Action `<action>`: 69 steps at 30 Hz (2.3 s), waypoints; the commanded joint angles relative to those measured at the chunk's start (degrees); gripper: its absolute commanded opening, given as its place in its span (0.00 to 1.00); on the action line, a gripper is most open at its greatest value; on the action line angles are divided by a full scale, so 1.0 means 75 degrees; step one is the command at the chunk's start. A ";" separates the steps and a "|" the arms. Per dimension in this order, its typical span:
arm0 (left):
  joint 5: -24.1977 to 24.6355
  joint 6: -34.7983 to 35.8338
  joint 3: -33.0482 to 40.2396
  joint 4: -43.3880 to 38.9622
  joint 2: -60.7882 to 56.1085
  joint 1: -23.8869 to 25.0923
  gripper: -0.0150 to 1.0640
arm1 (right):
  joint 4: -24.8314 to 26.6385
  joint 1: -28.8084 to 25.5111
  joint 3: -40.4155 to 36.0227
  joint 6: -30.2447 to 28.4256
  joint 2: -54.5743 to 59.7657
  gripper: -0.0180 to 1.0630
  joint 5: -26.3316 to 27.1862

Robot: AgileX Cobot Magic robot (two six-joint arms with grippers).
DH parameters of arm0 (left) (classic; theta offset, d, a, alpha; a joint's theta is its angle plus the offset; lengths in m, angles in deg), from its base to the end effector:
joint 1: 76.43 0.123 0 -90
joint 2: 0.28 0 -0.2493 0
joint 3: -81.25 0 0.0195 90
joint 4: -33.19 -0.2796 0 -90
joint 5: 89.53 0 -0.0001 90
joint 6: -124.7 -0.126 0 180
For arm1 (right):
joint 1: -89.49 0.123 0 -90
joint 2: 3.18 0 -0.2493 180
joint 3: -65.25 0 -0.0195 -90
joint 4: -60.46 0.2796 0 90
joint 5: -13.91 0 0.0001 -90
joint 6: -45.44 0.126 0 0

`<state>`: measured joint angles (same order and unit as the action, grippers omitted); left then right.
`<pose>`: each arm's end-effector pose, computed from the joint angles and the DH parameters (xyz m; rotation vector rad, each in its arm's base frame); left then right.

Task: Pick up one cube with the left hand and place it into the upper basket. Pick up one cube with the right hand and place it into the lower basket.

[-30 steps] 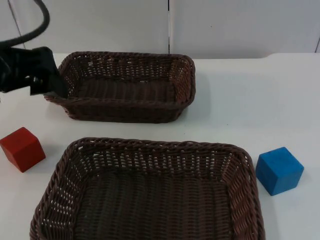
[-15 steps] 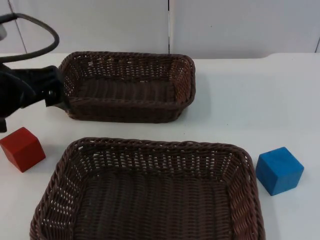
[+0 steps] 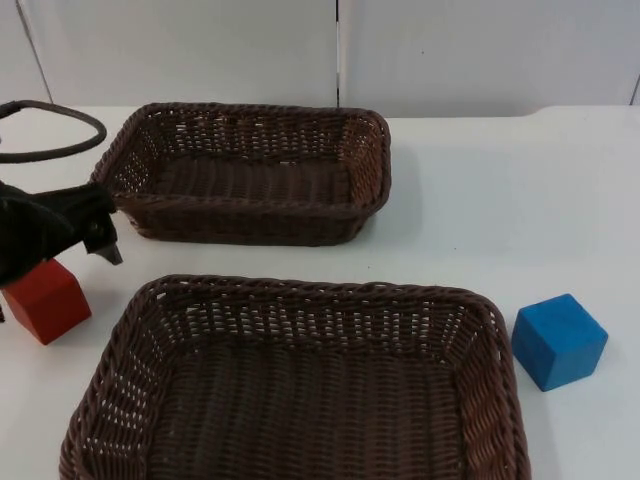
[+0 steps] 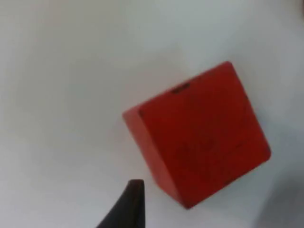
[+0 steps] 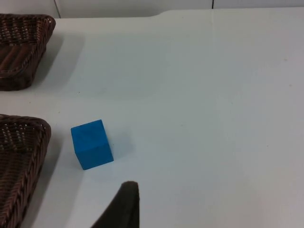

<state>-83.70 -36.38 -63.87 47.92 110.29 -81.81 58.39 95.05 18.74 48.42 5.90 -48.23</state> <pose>0.3213 -0.0336 0.0269 -0.6399 2.5842 -0.2613 0.0849 0.0042 0.2778 -0.0438 2.0541 0.0492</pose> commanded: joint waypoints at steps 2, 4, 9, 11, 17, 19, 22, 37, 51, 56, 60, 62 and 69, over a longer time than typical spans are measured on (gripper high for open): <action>-0.0280 0.0143 -0.0217 -0.0045 0.0184 0.0013 0.95 | -0.0025 -0.0025 0.0005 -0.0013 -0.0023 0.98 0.0048; -0.0280 0.0143 -0.0359 -0.0045 0.0377 0.0013 0.95 | -0.0025 -0.0025 0.0005 -0.0013 -0.0023 0.98 0.0048; -0.0271 0.0346 -0.0515 0.0040 0.0918 0.0280 0.95 | -0.0025 -0.0025 0.0005 -0.0013 -0.0023 0.98 0.0048; -0.0271 0.0346 -0.0515 0.0040 0.0972 0.0364 0.95 | -0.0025 -0.0025 0.0005 -0.0013 -0.0023 0.98 0.0048; -0.0542 0.0346 -0.0515 -0.0110 0.1177 0.0554 0.95 | -0.0025 -0.0025 0.0005 -0.0013 -0.0023 0.98 0.0048; -0.0645 0.0346 -0.0515 -0.0124 0.1217 0.0554 0.95 | -0.0025 -0.0025 0.0005 -0.0013 -0.0023 0.98 0.0048; -0.0669 0.0346 -0.0556 -0.0124 0.1354 0.0554 0.95 | -0.0025 -0.0025 0.0005 -0.0013 -0.0023 0.98 0.0048; -0.0249 0.0346 -0.0641 -0.0181 0.1445 0.0554 0.17 | -0.0025 -0.0025 0.0005 -0.0013 -0.0023 0.98 0.0048; 0.0675 -0.0105 -0.0626 0.0155 0.0294 0.0302 0.01 | -0.0025 -0.0025 0.0005 -0.0013 -0.0023 0.98 0.0048; 0.0553 -0.0177 -0.0626 0.0119 -0.0240 -0.0284 0.01 | -0.0025 -0.0025 0.0005 -0.0013 -0.0023 0.98 0.0048; 0.0521 -0.0406 -0.0626 0.0119 -0.0628 -0.0654 0.01 | -0.0025 -0.0025 0.0005 -0.0013 -0.0023 0.98 0.0048; 0.0437 -0.0684 -0.0626 0.0119 -0.0924 -0.0899 0.01 | -0.0025 -0.0025 0.0005 -0.0013 -0.0023 0.98 0.0048; 0.0281 -0.1302 -0.0626 0.0100 -0.1449 -0.1190 0.01 | -0.0025 -0.0025 0.0005 -0.0013 -0.0023 0.98 0.0048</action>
<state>-80.60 -44.89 -68.47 48.36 100.33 -90.42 58.39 95.00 18.74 48.31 5.82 -48.19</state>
